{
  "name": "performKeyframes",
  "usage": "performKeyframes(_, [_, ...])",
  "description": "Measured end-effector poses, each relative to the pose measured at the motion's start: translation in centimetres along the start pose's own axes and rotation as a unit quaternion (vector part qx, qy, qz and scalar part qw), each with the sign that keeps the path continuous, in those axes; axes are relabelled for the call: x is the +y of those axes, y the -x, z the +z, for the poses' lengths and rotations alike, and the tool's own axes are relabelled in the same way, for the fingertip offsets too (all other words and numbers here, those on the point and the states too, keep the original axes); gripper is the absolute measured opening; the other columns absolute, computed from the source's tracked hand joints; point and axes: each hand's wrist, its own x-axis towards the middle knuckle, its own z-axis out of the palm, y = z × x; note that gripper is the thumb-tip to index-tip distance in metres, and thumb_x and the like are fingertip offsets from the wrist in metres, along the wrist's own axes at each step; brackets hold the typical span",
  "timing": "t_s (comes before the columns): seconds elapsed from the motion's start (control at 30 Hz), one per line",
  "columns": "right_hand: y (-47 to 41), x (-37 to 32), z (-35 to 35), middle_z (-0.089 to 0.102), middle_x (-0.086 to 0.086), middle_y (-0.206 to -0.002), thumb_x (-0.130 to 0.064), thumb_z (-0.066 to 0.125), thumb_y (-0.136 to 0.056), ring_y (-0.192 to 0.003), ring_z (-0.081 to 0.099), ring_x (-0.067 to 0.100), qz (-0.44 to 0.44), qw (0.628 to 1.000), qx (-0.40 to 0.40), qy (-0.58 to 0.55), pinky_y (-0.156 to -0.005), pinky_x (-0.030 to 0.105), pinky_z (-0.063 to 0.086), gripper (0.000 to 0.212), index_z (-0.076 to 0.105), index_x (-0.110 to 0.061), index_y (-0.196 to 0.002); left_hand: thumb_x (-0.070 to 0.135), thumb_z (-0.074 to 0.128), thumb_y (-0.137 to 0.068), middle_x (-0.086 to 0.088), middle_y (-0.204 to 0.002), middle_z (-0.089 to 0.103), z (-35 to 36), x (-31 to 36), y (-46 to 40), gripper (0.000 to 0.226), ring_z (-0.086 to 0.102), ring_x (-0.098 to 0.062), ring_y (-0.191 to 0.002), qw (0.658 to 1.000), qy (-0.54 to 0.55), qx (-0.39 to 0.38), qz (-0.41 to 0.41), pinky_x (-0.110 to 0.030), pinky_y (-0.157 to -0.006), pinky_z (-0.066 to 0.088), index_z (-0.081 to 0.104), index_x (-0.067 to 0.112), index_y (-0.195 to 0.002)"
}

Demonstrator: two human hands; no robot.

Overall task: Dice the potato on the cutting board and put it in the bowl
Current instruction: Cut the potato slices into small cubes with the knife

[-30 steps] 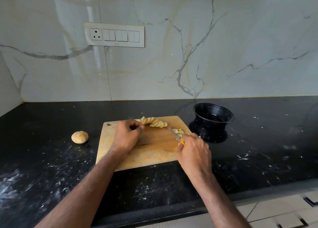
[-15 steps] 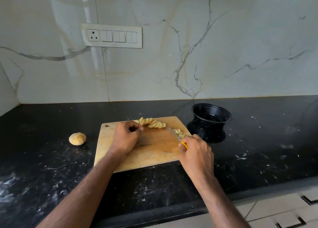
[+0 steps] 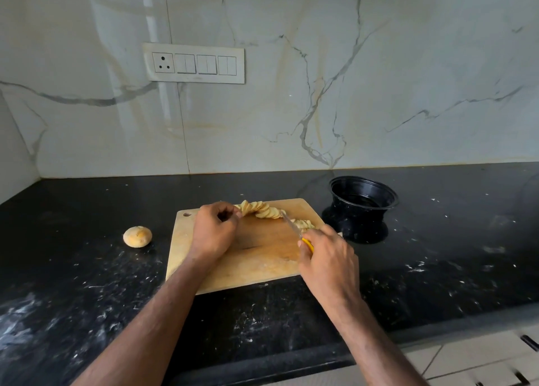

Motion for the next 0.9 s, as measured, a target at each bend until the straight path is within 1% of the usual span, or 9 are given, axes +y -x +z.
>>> performKeyframes(0.13, [-2.3, -2.1, 0.8, 0.064, -0.005, -0.097, -0.032, 0.063, -0.095, -0.076, 0.065, 0.016, -0.065, 0.998, 0.022, -0.006, -0.063, 0.027, 0.045, 0.017, 0.071, -0.021, -0.105, 0.008, 0.071, -0.088, 0.011, -0.080, 0.067, -1.7, -0.9, -0.9, 0.012, 0.059, -0.004, -0.074, 0.991, -0.107, 0.074, 0.018, -0.007, -0.062, 0.039, 0.076, 0.019, -0.088])
performKeyframes(0.27, [-4.3, -3.5, 2.2, 0.064, -0.004, -0.106, -0.032, 0.056, -0.099, -0.077, 0.067, 0.016, -0.104, 0.994, 0.025, -0.011, -0.066, 0.030, 0.054, 0.022, 0.068, -0.019, -0.113, 0.012, 0.075, -0.089, 0.008, -0.089, 0.068, -2.2, -1.7, -1.1, 0.016, 0.062, -0.008, -0.080, 0.986, -0.152, 0.067, -0.008, -0.029, -0.075, 0.056, 0.074, 0.025, -0.097])
performKeyframes(0.4, [-4.7, -2.4, 3.4, 0.065, -0.003, -0.104, -0.030, 0.061, -0.096, -0.078, 0.067, 0.021, -0.067, 0.997, 0.022, -0.030, -0.065, 0.034, 0.054, 0.020, 0.071, -0.018, -0.107, 0.025, 0.079, -0.087, 0.015, -0.089, 0.066, -2.1, -2.3, -1.9, 0.011, 0.062, -0.004, -0.081, 0.984, -0.163, 0.063, -0.021, -0.038, -0.083, 0.060, 0.073, 0.028, -0.096])
performKeyframes(0.47, [-4.9, -1.7, 3.6, 0.066, -0.004, -0.101, -0.029, 0.066, -0.093, -0.078, 0.067, 0.021, -0.039, 0.998, 0.028, -0.051, -0.064, 0.033, 0.052, 0.016, 0.072, -0.019, -0.103, 0.032, 0.078, -0.087, 0.018, -0.091, 0.066, -2.0, -2.3, -3.1, 0.012, 0.062, -0.004, -0.085, 0.984, -0.175, 0.028, -0.034, -0.044, -0.090, 0.057, 0.073, 0.032, -0.098])
performKeyframes(0.57, [-5.0, -1.5, 3.7, 0.065, -0.005, -0.098, -0.028, 0.068, -0.092, -0.078, 0.066, 0.020, -0.035, 0.997, 0.027, -0.067, -0.064, 0.031, 0.050, 0.013, 0.072, -0.020, -0.101, 0.043, 0.070, -0.091, 0.016, -0.113, 0.068, -1.8, -1.9, -5.4, 0.030, 0.062, -0.012, -0.106, 0.970, -0.226, -0.073, -0.055, -0.053, -0.107, 0.042, 0.070, 0.032, -0.118])
performKeyframes(0.63, [-4.8, -1.6, 3.7, 0.065, -0.006, -0.098, -0.028, 0.067, -0.092, -0.079, 0.065, 0.019, -0.050, 0.996, 0.017, -0.075, -0.066, 0.031, 0.052, 0.014, 0.072, -0.019, -0.101, 0.046, 0.066, -0.093, 0.011, -0.127, 0.066, -1.3, -1.9, -6.5, 0.038, 0.057, -0.017, -0.121, 0.955, -0.256, -0.139, -0.057, -0.058, -0.112, 0.033, 0.064, 0.033, -0.129])
performKeyframes(0.7, [-4.8, -1.6, 3.7, 0.065, -0.005, -0.099, -0.029, 0.066, -0.093, -0.080, 0.065, 0.018, -0.062, 0.994, 0.005, -0.085, -0.070, 0.035, 0.055, 0.016, 0.072, -0.018, -0.103, 0.046, 0.064, -0.095, 0.007, -0.134, 0.061, -0.7, -2.2, -7.0, 0.041, 0.049, -0.021, -0.130, 0.941, -0.286, -0.171, -0.052, -0.061, -0.113, 0.028, 0.061, 0.034, -0.134])
performKeyframes(0.8, [-5.0, -1.7, 3.9, 0.065, -0.006, -0.098, -0.028, 0.067, -0.092, -0.079, 0.064, 0.017, -0.071, 0.992, 0.009, -0.100, -0.070, 0.038, 0.057, 0.014, 0.072, -0.018, -0.101, 0.043, 0.063, -0.095, 0.005, -0.136, 0.054, 0.0, -3.0, -7.0, 0.034, 0.038, -0.023, -0.134, 0.937, -0.306, -0.162, -0.042, -0.060, -0.112, 0.024, 0.063, 0.037, -0.128])
performKeyframes(0.9, [-5.3, -1.7, 4.1, 0.064, -0.007, -0.096, -0.028, 0.068, -0.091, -0.077, 0.063, 0.016, -0.067, 0.990, 0.011, -0.120, -0.068, 0.039, 0.057, 0.012, 0.072, -0.019, -0.099, 0.035, 0.074, -0.088, 0.012, -0.114, 0.060, -0.1, -2.9, -7.1, 0.020, 0.049, -0.017, -0.117, 0.962, -0.232, -0.139, -0.027, -0.056, -0.107, 0.034, 0.061, 0.038, -0.103])
